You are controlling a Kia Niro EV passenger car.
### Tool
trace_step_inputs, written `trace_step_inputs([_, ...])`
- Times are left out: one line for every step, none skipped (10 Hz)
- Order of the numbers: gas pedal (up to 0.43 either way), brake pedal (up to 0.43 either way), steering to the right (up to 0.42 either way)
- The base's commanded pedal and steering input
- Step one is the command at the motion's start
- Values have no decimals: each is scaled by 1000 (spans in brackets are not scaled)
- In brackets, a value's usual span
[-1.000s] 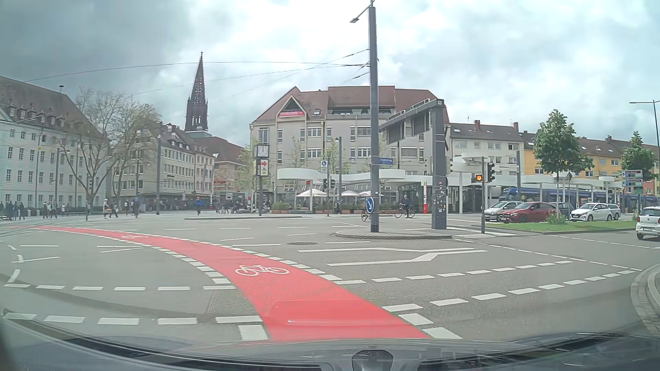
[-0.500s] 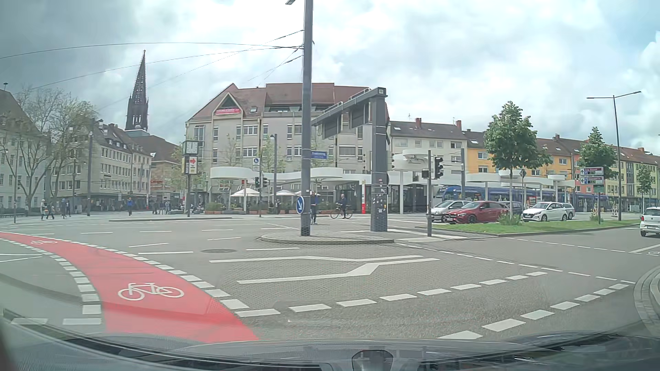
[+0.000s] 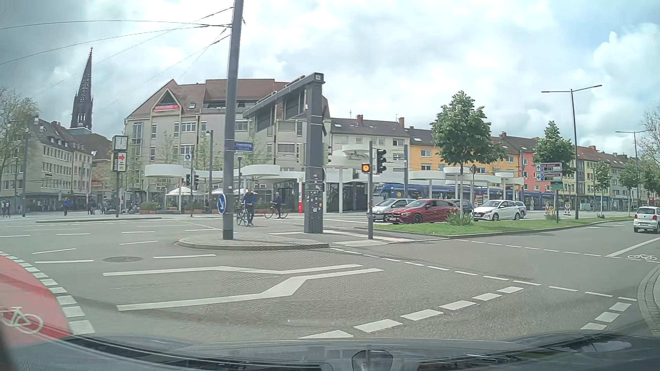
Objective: Follow the waypoints while adhering to traffic rules and regulations
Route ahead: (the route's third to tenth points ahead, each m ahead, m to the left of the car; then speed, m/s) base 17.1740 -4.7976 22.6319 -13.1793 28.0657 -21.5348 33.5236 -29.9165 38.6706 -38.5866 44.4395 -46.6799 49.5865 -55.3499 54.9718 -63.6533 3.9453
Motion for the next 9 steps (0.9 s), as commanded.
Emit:
trace_step_inputs([169,0,318])
trace_step_inputs([169,0,319])
trace_step_inputs([169,0,319])
trace_step_inputs([169,0,320])
trace_step_inputs([169,0,322])
trace_step_inputs([169,0,325])
trace_step_inputs([169,0,326])
trace_step_inputs([169,0,325])
trace_step_inputs([169,0,323])
